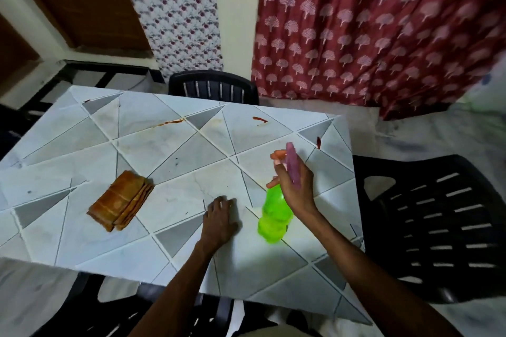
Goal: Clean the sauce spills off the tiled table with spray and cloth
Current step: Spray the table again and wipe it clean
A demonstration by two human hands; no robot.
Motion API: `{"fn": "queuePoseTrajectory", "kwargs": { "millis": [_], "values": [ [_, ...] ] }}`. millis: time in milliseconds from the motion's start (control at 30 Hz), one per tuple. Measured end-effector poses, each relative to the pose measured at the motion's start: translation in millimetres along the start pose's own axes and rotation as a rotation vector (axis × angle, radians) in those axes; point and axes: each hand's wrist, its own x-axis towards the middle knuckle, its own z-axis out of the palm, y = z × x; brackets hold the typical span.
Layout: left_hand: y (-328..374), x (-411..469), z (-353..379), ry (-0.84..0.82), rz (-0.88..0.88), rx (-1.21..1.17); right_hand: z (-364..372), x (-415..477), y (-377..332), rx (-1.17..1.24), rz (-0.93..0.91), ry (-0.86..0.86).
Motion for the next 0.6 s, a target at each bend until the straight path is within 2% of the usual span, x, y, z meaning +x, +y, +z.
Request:
{"fn": "queuePoseTrajectory", "kwargs": {
  "millis": [133, 267, 500, 600],
  "values": [
    [17, 47, 4, 0.017, 0.128, -0.029, -30, 30, -1, 0.118, 0.196, 0.169],
    [50, 88, 4, 0.006, 0.220, 0.030, -69, 58, 11, 0.129, 0.395, 0.280],
    [91, 125, 8, -0.134, 0.135, 0.114, -129, 96, 58, 0.167, 0.673, 0.263],
    [100, 131, 13, -0.127, 0.097, 0.105, -147, 113, 80, 0.249, 0.734, 0.288]
  ]
}}
